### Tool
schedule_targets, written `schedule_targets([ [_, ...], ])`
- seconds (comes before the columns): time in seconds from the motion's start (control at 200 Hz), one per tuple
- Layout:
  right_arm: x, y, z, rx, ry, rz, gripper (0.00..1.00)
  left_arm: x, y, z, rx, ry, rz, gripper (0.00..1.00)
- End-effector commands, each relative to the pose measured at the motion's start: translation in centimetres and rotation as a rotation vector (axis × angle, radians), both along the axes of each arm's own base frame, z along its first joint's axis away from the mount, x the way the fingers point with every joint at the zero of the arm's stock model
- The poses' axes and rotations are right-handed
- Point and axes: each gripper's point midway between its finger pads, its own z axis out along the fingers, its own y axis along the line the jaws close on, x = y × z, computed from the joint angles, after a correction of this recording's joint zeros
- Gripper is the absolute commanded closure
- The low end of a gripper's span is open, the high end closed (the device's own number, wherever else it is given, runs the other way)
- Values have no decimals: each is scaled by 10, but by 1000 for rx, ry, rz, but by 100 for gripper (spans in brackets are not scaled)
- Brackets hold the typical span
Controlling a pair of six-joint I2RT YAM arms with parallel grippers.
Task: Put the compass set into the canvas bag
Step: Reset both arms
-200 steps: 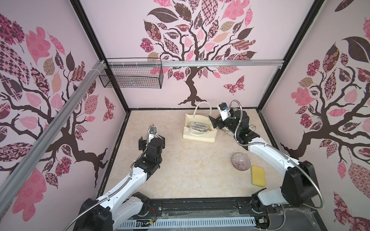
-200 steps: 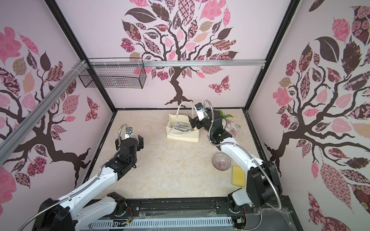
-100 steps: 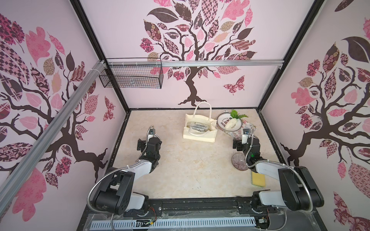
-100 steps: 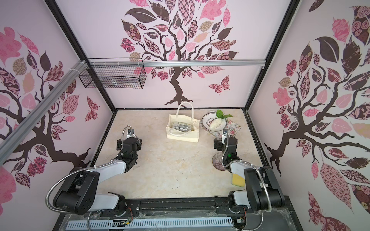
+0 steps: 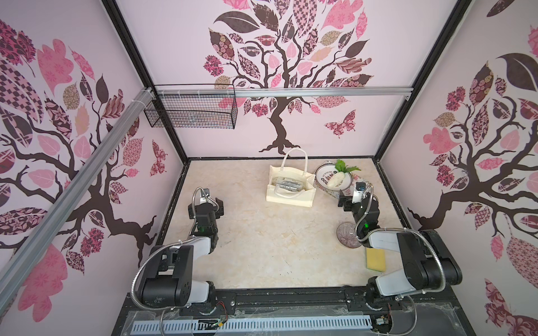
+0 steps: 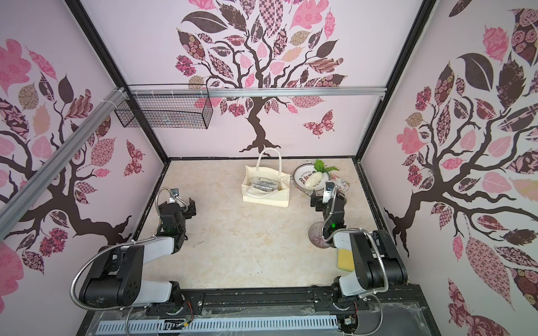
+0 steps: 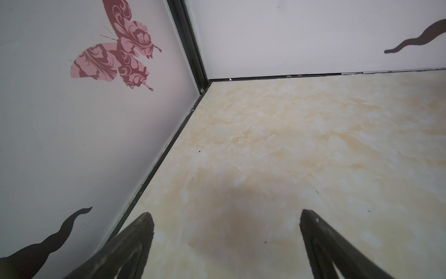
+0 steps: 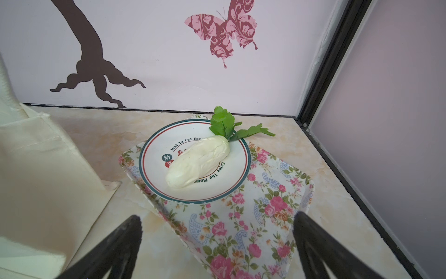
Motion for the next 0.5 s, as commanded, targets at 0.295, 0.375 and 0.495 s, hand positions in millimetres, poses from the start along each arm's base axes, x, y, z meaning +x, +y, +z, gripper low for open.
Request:
schedule_targets([
  [0.295,-32,-13,-17,139,2,-82,0,0,-24,-1,-59,-23,-137,3],
  [0.375,-33,-12,-26,140,-18,-73,0,-1,-39,2,-139,-56,-207,3],
  [0.495,-33,-9,-31,131,-43,-50,0,5,-56,-5,-148,-66,-309,3],
])
